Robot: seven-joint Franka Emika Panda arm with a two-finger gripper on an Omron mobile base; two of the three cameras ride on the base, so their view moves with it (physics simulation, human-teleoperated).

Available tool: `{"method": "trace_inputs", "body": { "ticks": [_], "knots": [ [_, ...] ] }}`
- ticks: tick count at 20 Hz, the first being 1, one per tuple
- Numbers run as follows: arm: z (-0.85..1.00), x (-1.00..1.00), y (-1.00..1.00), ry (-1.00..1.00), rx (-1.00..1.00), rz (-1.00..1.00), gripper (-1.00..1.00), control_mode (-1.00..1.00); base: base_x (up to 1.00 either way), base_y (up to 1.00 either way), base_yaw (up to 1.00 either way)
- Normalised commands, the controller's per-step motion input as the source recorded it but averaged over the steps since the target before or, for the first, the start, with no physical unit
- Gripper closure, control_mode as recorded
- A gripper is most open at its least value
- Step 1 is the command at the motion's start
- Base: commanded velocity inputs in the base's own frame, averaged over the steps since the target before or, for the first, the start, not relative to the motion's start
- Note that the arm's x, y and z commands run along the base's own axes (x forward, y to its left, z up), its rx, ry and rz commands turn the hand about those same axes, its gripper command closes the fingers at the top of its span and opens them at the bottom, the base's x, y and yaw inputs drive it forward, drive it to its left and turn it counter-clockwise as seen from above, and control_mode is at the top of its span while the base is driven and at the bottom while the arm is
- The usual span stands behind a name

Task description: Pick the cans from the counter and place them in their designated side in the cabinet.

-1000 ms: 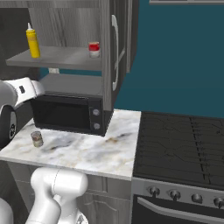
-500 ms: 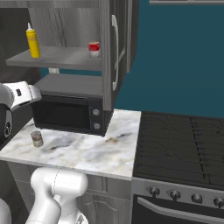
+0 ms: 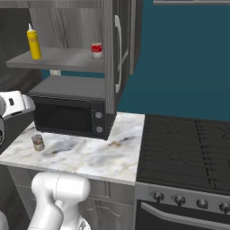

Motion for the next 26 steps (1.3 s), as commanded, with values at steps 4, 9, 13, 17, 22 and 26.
{"method": "trace_inputs", "body": {
  "ticks": [4,9,13,17,22,26],
  "knots": [
    [-0.21,-0.15,0.08,0.01,0.01,0.00,-1.00,-1.00,0.00,0.00,0.00],
    [-0.21,-0.13,0.01,0.06,0.00,0.00,-1.00,-1.00,0.00,0.00,0.00],
    [-0.13,-0.01,0.01,0.04,0.00,0.00,-1.00,-1.00,0.00,0.00,0.00],
    [-0.09,0.00,0.07,0.07,0.01,-0.01,-1.00,-1.00,0.00,0.00,0.00],
    [-0.11,0.00,0.09,0.08,0.00,-0.02,-1.00,-1.00,0.00,0.00,0.00],
    [-0.11,0.00,0.08,0.10,0.00,-0.03,-1.00,-1.00,0.00,0.00,0.00]
  ]
}}
